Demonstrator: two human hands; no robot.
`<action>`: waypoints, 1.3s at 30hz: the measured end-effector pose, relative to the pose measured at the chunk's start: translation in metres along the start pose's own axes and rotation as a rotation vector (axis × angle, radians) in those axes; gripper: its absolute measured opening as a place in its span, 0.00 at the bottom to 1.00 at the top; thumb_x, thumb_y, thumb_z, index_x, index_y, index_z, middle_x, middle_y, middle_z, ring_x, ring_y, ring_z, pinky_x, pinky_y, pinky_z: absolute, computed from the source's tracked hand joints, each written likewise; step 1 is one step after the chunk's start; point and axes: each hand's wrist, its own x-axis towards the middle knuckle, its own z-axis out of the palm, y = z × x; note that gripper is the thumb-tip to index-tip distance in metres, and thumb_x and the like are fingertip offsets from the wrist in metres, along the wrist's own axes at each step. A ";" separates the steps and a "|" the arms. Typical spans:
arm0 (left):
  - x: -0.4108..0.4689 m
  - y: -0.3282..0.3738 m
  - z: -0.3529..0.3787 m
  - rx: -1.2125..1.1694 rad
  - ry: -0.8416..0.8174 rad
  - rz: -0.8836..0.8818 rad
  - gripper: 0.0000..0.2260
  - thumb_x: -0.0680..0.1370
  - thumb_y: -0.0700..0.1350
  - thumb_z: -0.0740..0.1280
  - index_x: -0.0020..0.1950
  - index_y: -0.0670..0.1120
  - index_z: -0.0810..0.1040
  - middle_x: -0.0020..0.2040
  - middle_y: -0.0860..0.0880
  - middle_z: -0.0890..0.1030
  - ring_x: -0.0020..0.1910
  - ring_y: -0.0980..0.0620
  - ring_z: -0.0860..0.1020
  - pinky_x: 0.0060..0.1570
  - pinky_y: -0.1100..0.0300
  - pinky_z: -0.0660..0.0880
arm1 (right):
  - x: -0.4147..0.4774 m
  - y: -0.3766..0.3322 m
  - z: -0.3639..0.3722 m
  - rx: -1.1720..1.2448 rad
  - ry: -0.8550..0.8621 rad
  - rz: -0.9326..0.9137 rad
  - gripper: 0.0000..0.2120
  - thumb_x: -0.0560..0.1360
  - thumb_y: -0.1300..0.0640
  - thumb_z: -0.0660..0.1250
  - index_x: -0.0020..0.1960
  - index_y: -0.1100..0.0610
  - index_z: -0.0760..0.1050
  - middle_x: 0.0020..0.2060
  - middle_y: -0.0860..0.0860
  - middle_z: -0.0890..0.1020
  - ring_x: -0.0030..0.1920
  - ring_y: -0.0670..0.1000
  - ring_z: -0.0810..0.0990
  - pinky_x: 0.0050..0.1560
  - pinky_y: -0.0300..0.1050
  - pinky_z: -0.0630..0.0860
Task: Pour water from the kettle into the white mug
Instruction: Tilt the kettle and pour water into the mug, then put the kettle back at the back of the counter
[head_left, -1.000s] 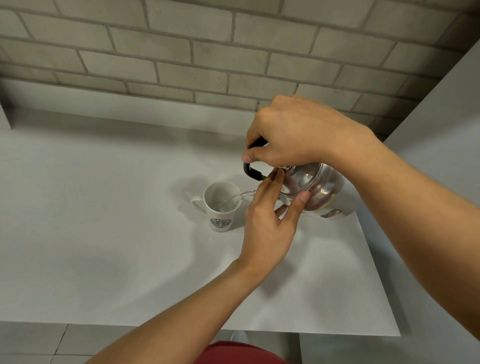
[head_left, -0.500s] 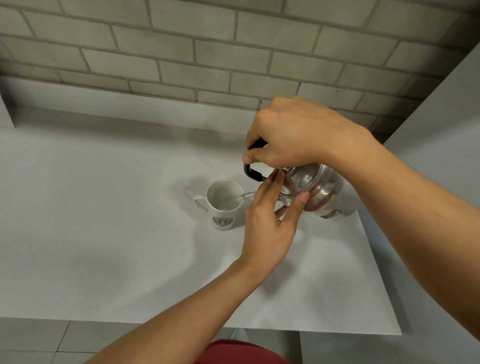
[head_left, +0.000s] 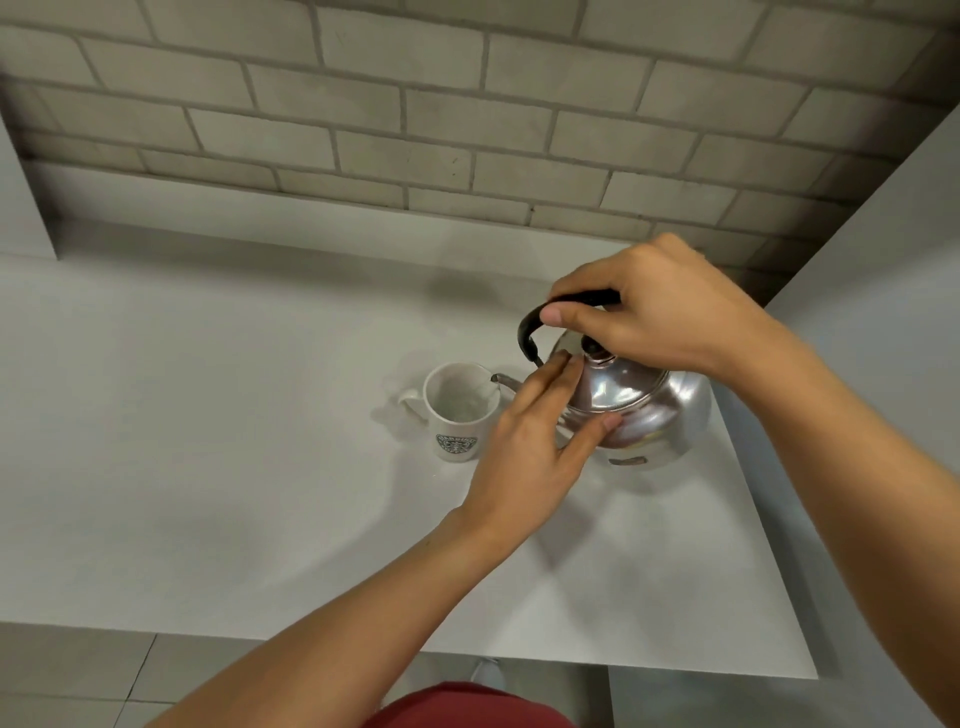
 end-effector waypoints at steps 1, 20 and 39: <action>0.000 0.000 -0.001 0.031 -0.016 0.016 0.27 0.82 0.53 0.71 0.78 0.45 0.72 0.78 0.47 0.72 0.76 0.53 0.71 0.72 0.66 0.68 | -0.005 0.003 0.001 0.022 0.031 0.006 0.14 0.80 0.41 0.67 0.55 0.47 0.88 0.39 0.47 0.88 0.34 0.47 0.80 0.40 0.48 0.77; 0.057 0.017 -0.017 0.207 -0.075 -0.009 0.15 0.86 0.52 0.62 0.72 0.53 0.75 0.60 0.52 0.85 0.54 0.49 0.84 0.56 0.48 0.79 | -0.067 0.059 0.042 0.452 0.386 0.236 0.12 0.78 0.41 0.71 0.55 0.45 0.87 0.47 0.37 0.88 0.49 0.40 0.87 0.51 0.46 0.82; 0.199 -0.030 -0.022 0.275 -0.104 -0.102 0.11 0.86 0.48 0.63 0.64 0.48 0.82 0.45 0.50 0.85 0.46 0.41 0.86 0.53 0.48 0.81 | 0.007 0.168 0.097 0.585 0.444 0.363 0.12 0.84 0.54 0.66 0.65 0.55 0.81 0.43 0.46 0.85 0.39 0.45 0.86 0.45 0.37 0.79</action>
